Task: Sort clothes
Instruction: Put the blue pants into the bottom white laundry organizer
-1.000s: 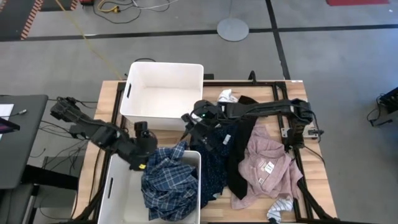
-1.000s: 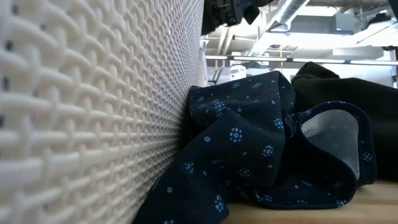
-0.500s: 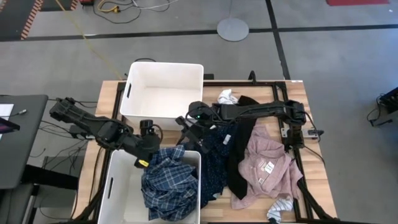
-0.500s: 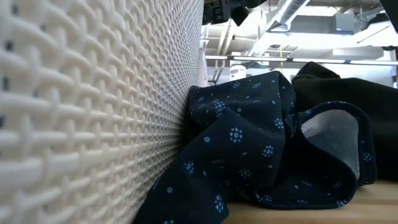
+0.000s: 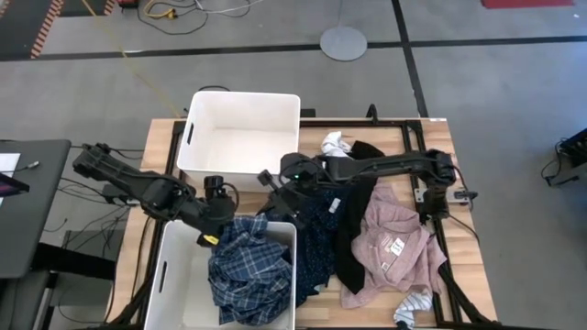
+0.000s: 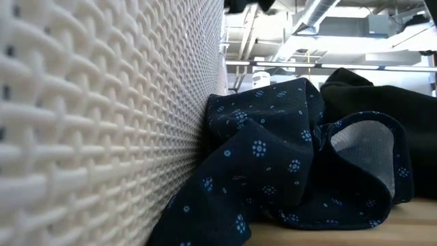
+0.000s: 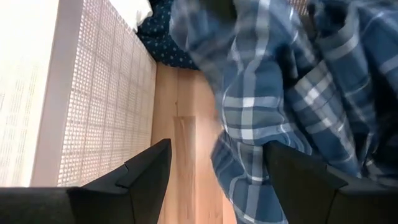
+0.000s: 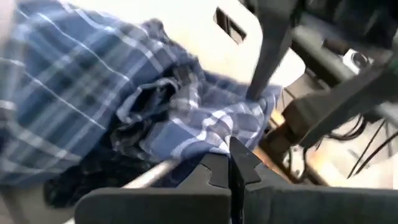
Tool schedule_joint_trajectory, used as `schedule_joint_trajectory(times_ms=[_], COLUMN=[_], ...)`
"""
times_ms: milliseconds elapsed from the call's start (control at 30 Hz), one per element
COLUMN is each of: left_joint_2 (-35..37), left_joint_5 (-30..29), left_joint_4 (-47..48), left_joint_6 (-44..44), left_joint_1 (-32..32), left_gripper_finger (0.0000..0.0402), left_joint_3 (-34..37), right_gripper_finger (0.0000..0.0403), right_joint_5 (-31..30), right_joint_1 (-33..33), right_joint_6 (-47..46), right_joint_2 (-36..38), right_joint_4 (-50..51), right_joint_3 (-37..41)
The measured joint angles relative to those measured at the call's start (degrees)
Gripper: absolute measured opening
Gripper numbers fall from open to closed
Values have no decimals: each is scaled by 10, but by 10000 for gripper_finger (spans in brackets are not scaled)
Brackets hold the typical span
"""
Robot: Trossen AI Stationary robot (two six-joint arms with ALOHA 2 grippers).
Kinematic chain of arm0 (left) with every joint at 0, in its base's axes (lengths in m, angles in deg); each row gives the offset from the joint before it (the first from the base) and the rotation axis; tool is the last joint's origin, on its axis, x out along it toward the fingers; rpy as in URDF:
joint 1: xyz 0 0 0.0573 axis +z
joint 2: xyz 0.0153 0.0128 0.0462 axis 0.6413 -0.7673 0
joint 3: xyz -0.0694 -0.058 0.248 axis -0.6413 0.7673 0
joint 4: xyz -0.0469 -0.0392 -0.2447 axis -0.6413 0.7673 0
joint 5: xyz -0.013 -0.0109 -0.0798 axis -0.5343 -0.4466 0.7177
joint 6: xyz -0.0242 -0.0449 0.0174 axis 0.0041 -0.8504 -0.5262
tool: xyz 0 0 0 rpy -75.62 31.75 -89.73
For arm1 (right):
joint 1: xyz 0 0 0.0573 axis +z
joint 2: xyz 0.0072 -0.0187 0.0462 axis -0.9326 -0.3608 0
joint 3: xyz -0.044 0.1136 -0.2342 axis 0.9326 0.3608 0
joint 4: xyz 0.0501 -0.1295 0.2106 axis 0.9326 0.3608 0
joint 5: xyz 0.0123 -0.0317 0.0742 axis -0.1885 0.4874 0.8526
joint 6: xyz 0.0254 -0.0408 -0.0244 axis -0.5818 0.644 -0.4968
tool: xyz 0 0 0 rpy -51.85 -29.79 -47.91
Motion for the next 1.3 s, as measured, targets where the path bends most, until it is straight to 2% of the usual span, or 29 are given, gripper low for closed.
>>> schedule_joint_trajectory(times_ms=[367,600,700,767,833,1033,1300], left_joint_2=[46,47,30,14,1,-2,15], left_joint_5=[-16,-39,-34,-33,-33,-34,-92], left_joint_4=[-18,-151,-173,-172,-168,-168,-147], left_joint_6=[-24,89,134,148,162,182,174], left_joint_1=[-36,-60,-64,-63,-63,-65,-118], left_gripper_finger=[251,251,245,223,185,21,2], left_joint_3=[0,0,0,0,0,-1,-59], right_gripper_finger=[1,0,0,0,0,2,6], right_joint_5=[-18,-25,-30,-30,-31,-55,-80], right_joint_1=[64,103,105,104,104,105,108], right_joint_6=[57,85,86,80,78,76,64], right_joint_2=[73,69,69,69,70,72,84], right_joint_4=[-30,-39,-37,-38,-33,-15,38], right_joint_3=[-4,-21,-24,-25,-24,-25,-25])
